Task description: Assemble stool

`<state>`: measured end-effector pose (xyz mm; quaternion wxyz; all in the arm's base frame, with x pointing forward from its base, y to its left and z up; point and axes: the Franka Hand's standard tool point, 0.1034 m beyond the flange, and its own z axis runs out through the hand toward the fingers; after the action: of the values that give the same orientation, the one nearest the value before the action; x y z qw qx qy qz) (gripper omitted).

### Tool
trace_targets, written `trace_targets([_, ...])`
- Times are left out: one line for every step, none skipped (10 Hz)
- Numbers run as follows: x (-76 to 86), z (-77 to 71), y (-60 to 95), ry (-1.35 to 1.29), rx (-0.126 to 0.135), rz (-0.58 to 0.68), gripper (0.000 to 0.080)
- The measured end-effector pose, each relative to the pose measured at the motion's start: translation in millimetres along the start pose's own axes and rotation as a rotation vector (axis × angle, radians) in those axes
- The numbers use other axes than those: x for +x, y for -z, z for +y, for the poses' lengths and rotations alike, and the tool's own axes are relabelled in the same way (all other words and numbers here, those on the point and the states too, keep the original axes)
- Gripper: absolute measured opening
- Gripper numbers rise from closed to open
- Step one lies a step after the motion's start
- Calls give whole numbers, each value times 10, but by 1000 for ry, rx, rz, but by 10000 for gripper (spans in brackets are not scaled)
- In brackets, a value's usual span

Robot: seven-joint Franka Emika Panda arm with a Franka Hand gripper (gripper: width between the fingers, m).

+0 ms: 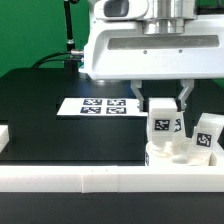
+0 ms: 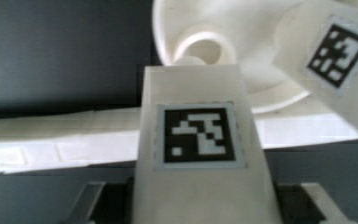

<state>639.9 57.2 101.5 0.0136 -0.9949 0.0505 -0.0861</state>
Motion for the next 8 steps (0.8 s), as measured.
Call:
trace_targets([-16,-46,-21,2,0,-1,337])
trace_targets([-14,-65,-19,4,1,0,337])
trace_targets([-9,-64,-21,6,1,2,337])
trace_targets([-1,-52,-24,10,0,7,337])
trace_targets([0,-21,-30,11,-2,7,337])
trace_targets([-1,3,-33,13,-3,6,337])
trace_targets([-8,13,-39,12,-4,5,337])
trace_targets([-31,21,-56,11,-5,3,337])
